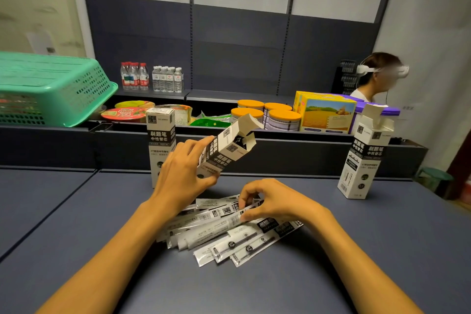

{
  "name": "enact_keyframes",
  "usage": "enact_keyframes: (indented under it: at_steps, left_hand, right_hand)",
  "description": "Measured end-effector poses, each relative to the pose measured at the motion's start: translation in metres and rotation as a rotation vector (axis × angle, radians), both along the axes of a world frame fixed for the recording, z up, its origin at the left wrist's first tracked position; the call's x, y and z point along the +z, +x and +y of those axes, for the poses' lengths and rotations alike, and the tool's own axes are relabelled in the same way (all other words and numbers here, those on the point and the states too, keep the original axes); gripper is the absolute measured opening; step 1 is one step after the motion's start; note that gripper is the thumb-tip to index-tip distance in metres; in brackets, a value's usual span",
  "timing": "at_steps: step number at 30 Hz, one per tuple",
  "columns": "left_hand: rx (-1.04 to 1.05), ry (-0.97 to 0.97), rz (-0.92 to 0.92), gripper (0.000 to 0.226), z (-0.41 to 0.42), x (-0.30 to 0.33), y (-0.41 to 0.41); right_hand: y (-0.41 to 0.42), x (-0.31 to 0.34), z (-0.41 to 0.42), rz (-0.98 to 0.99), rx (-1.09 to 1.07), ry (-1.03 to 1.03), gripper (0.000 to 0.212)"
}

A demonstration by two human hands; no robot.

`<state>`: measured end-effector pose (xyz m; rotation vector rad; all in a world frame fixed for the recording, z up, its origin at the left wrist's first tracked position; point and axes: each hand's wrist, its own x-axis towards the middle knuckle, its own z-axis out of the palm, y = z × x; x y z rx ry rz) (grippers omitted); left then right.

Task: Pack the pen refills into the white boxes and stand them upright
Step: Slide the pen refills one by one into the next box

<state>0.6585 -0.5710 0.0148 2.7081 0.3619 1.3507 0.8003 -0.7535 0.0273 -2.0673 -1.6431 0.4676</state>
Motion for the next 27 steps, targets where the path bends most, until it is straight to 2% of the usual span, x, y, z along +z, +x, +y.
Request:
enact_keyframes:
  at_steps: [9,14,19,27]
  left_hand:
    - [0.003,0.0,0.006,0.082,0.001,0.0,0.0]
    - [-0.002,0.001,0.002,0.082,0.0,0.0,0.001]
    - [0.0,0.001,0.01,0.083,0.001,0.0,0.001]
    - [0.003,-0.019,0.019,0.084,0.001,0.002,-0.001]
  right_hand:
    - [0.003,0.003,-0.004,0.039,0.016,-0.031,0.01]
    - [0.001,-0.001,-0.002,0.01,0.043,-0.072,0.018]
    - [0.004,0.007,-0.008,-0.012,0.033,-0.016,0.015]
    - [0.022,0.03,-0.033,0.117,0.012,0.194,0.01]
